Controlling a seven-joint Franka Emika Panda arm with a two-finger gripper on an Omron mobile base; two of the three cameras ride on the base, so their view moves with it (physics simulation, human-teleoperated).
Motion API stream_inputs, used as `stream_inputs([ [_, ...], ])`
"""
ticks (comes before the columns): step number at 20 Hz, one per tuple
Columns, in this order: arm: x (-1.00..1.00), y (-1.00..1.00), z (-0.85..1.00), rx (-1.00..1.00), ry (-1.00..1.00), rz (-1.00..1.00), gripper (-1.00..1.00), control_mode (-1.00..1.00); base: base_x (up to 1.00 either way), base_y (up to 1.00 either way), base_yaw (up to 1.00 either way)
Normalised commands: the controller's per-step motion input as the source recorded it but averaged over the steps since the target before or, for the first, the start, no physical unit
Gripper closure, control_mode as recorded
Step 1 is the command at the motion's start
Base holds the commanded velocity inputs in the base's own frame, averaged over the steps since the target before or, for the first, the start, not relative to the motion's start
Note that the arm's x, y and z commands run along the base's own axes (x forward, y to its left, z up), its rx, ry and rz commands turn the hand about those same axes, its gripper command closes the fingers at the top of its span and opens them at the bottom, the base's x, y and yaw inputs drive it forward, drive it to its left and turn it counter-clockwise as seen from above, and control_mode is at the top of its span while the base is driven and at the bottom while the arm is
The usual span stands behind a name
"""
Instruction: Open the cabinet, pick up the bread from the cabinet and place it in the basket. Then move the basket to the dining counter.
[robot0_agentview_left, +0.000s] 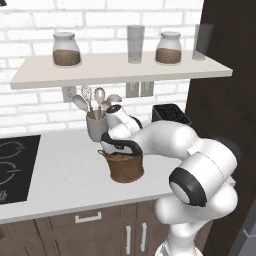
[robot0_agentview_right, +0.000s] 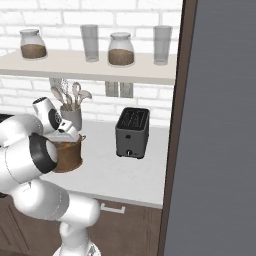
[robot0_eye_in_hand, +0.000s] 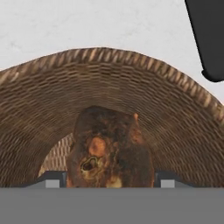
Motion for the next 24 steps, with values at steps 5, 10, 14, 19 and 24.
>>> stream_inputs([
  [5, 0.0, 0.0, 0.04, 0.0, -0.03, 0.0, -1.0, -1.0, 0.0, 0.0, 0.0],
  [10, -0.14, 0.0, 0.35, 0.0, -0.07, -0.01, -1.0, -1.0, 0.0, 0.0, 0.0],
  [14, -0.35, -0.02, 0.64, 0.05, -0.15, -0.01, -1.0, -1.0, 0.0, 0.0, 0.0],
  [19, -0.56, -0.16, 0.37, 0.08, -0.09, -0.06, -1.0, -1.0, 0.0, 0.0, 0.0],
  [24, -0.51, -0.45, 0.26, 0.19, -0.09, -0.31, -1.0, -1.0, 0.0, 0.0, 0.0],
])
